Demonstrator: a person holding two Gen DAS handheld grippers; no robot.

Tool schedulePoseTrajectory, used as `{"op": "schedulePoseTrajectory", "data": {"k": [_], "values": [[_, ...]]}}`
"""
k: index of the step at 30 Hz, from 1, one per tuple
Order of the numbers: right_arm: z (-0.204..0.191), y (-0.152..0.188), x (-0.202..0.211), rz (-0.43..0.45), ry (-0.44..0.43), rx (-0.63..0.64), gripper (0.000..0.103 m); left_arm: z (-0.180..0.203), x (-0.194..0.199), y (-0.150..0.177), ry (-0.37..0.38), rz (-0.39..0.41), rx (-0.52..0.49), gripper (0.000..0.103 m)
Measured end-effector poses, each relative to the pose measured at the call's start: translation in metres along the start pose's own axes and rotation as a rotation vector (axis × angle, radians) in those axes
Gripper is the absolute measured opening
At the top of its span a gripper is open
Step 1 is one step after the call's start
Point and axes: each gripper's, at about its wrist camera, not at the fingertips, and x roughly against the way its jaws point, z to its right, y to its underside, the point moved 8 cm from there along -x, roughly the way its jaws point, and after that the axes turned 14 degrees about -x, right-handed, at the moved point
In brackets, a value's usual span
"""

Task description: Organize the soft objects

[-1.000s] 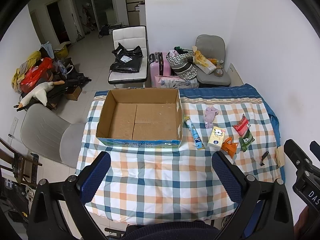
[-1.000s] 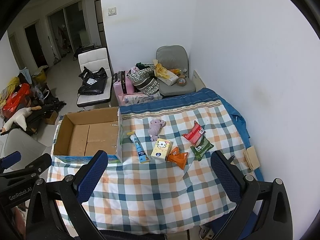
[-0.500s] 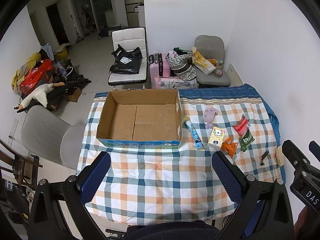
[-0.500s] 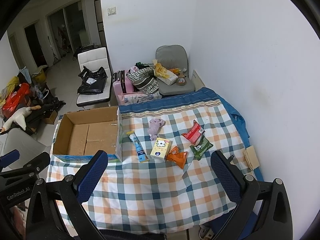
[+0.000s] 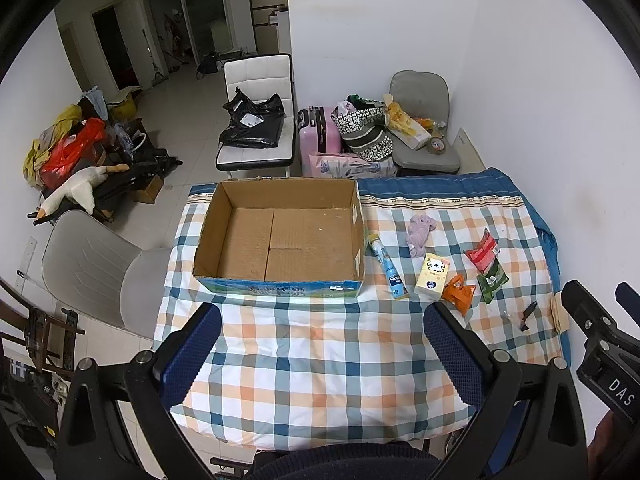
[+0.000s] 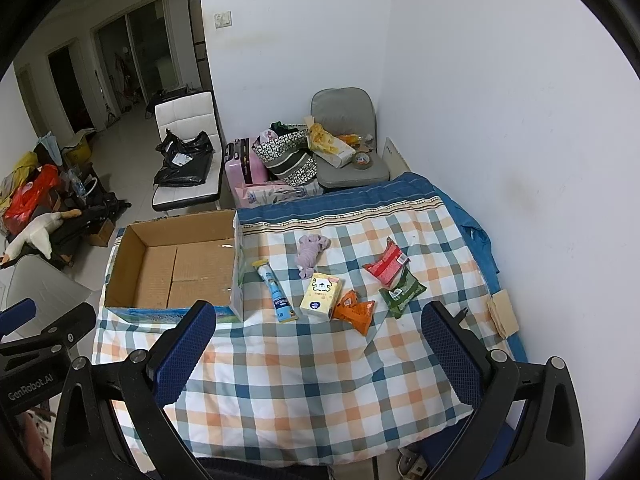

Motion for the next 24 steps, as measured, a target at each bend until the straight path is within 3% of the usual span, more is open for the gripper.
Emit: {"op": "schedulePoseTrajectory", "data": {"k": [8,14,19,24], "values": [[0.0,0.002,-0.001,0.0,-0.001,-0.001,0.103,0.001,0.0,0.0,0.001,0.002,-0.002,0.103],[0.014,0.007,-0.015,-0.037,-0.015,-0.057,0.103,0.01,-0.017,-0.021,0.03,0.005,-0.022,0.103],[0.055,0.001,-0.057,-0.108,-0.024,-0.181,0.103,0.041,-0.071,-0.041,0.077,-0.019,-0.081,0.103],[0.107,-0.012,-0.121,-0.178,-0.015,-0.299,0.103,0.087,-0.153,-0.067,0.197,-0.104,-0.119,0.103]]}}
